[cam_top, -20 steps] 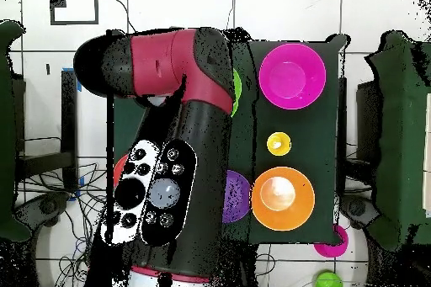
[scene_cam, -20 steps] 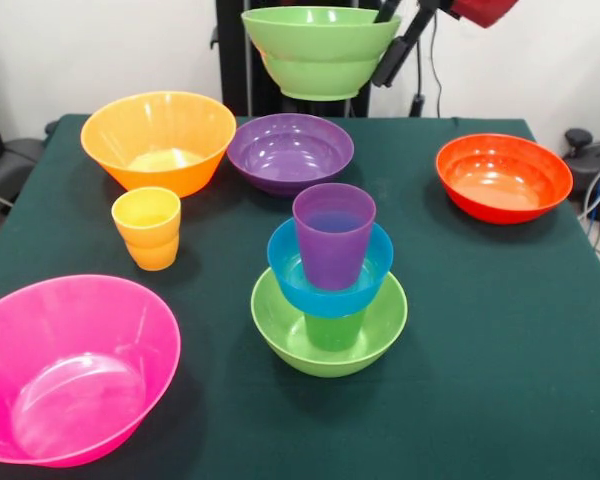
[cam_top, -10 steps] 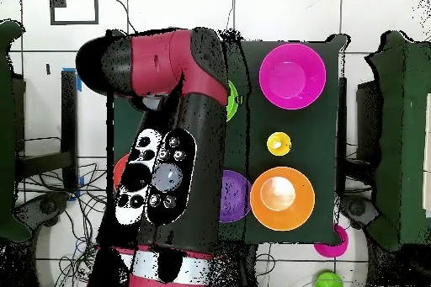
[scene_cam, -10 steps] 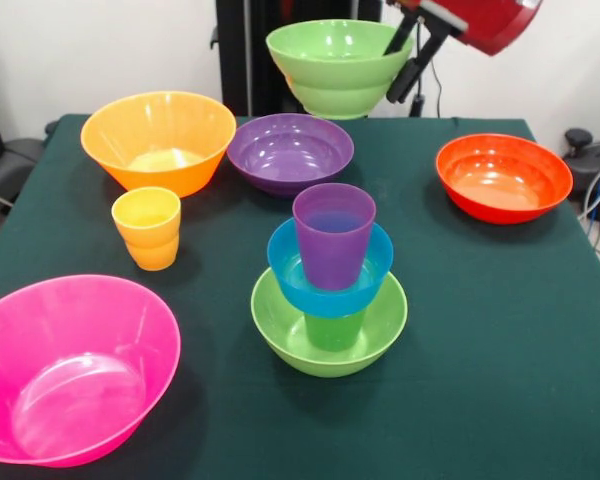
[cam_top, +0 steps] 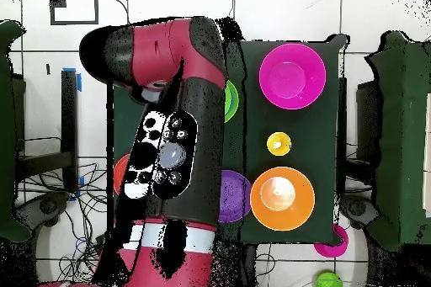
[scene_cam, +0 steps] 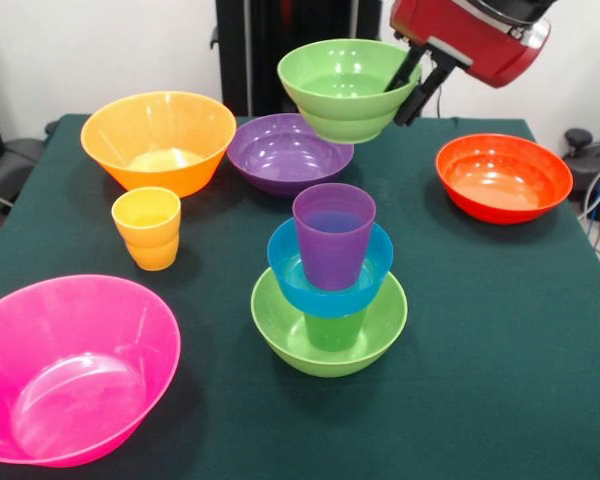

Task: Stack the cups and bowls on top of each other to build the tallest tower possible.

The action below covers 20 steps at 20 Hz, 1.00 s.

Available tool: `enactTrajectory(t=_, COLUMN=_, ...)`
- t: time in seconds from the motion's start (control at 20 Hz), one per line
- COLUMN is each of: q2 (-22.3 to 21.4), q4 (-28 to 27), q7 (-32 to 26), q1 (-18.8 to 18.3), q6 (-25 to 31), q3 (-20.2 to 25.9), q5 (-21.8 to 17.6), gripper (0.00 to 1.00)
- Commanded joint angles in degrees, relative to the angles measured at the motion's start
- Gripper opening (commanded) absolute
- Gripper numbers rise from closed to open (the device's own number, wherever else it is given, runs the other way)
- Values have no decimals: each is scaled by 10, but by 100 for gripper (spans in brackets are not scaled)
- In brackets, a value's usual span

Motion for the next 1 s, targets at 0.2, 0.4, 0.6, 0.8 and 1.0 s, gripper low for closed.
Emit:
enactTrajectory(t=0.2, q2=48, q4=-95, q7=-201, q1=-16, q6=117, q3=70, q5=-60, gripper=0)
enactTrajectory(t=0.4, q2=48, q4=-80, q7=-191, q1=-15, q6=95, q3=70, q5=-56, gripper=0)
enactTrajectory(t=0.6, q2=32, q4=-42, q7=-143, q1=-11, q6=63, q3=74, q5=-31, gripper=0)
enactTrajectory(t=0.8, q2=42, q4=-44, q7=-138, q1=-14, q6=39, q3=82, q5=-28, gripper=0)
enactTrajectory(t=1.0, q2=44, q4=-29, q7=-147, q1=-20, q6=7, q3=86, q5=-35, gripper=0)
